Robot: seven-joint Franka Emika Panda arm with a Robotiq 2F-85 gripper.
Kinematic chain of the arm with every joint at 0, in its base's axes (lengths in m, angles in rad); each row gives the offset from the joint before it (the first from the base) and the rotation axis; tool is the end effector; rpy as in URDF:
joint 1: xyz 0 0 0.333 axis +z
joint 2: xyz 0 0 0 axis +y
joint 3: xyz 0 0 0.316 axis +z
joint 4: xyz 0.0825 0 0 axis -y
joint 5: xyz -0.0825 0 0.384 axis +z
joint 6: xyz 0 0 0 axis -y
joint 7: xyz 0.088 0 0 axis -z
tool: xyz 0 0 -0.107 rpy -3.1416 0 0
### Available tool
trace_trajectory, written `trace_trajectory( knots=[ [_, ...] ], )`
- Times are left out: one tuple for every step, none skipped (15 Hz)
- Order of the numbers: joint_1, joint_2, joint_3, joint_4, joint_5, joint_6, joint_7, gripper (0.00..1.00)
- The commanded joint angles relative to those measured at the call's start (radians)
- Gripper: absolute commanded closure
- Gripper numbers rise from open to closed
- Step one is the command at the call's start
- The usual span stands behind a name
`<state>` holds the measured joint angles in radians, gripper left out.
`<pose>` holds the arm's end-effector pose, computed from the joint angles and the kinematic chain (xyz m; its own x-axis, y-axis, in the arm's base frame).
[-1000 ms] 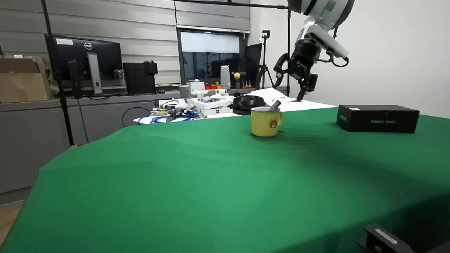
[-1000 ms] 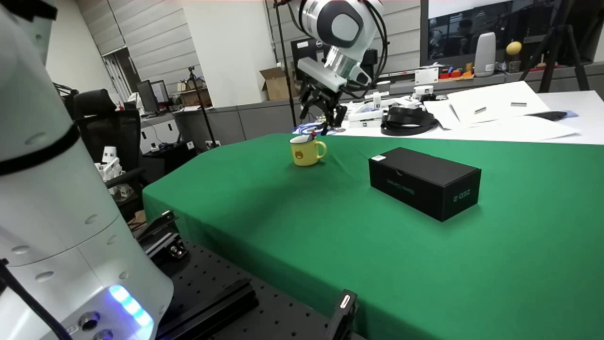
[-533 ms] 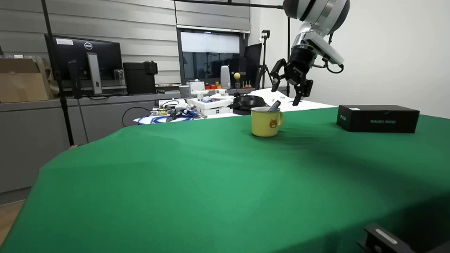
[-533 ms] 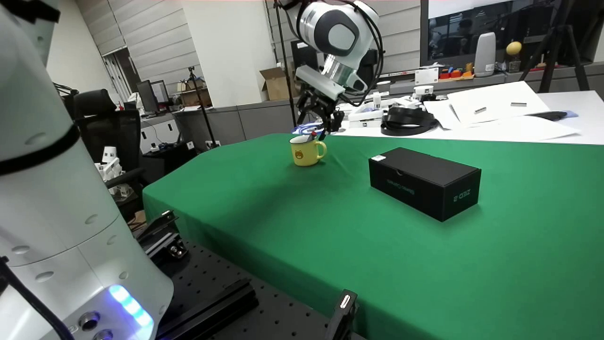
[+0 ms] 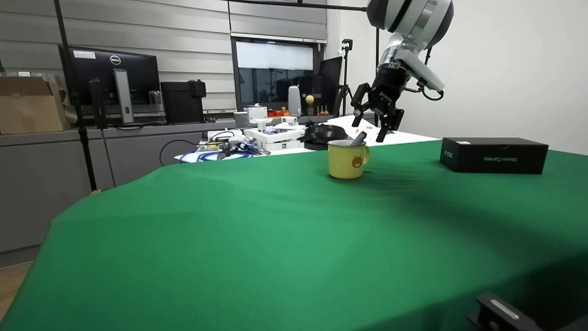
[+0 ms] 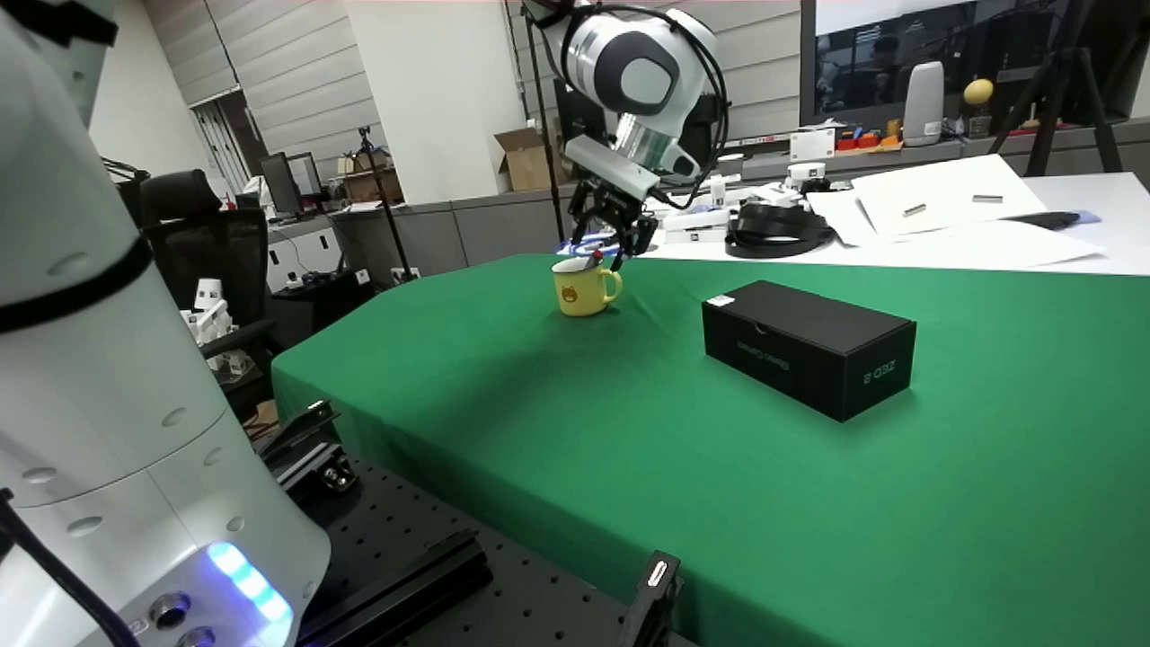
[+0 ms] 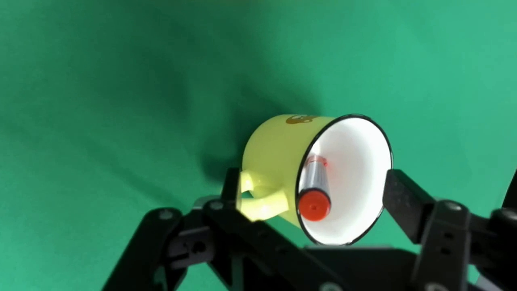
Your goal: Remove the marker from the cup and put it on the table
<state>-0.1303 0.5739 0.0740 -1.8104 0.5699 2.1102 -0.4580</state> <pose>0.6264 -0.0126 0.2113 0.9905 0.0615 -0.1226 -0.0100 -0.8592 -0.5116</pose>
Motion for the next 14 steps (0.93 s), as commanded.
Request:
trace_trajectory(
  knots=[
    [-0.016,0.009,0.023,-0.002,-0.007,0.02,-0.012,0.4],
    [-0.015,0.01,0.026,-0.003,-0.01,0.027,-0.015,0.49],
    [-0.015,0.012,0.028,-0.003,-0.012,0.031,-0.018,0.55],
    [-0.015,0.012,0.03,-0.004,-0.014,0.035,-0.021,0.63],
    [-0.015,0.011,0.031,-0.004,-0.016,0.038,-0.022,0.69],
    [-0.014,0.009,0.032,-0.006,-0.02,0.045,-0.025,0.75],
    [-0.014,0.005,0.033,-0.008,-0.022,0.051,-0.027,0.83],
    [-0.014,0.002,0.034,-0.009,-0.024,0.053,-0.029,0.89],
    [-0.014,-0.001,0.036,-0.01,-0.024,0.054,-0.03,0.97],
    [-0.013,-0.005,0.036,-0.01,-0.027,0.052,-0.033,0.95],
    [-0.013,-0.007,0.037,-0.011,-0.028,0.052,-0.034,0.94],
    [-0.012,-0.009,0.037,-0.011,-0.03,0.051,-0.034,0.94],
    [-0.012,-0.012,0.038,-0.012,-0.033,0.05,-0.034,0.94],
    [-0.012,-0.014,0.038,-0.013,-0.038,0.05,-0.033,0.94]
  ],
)
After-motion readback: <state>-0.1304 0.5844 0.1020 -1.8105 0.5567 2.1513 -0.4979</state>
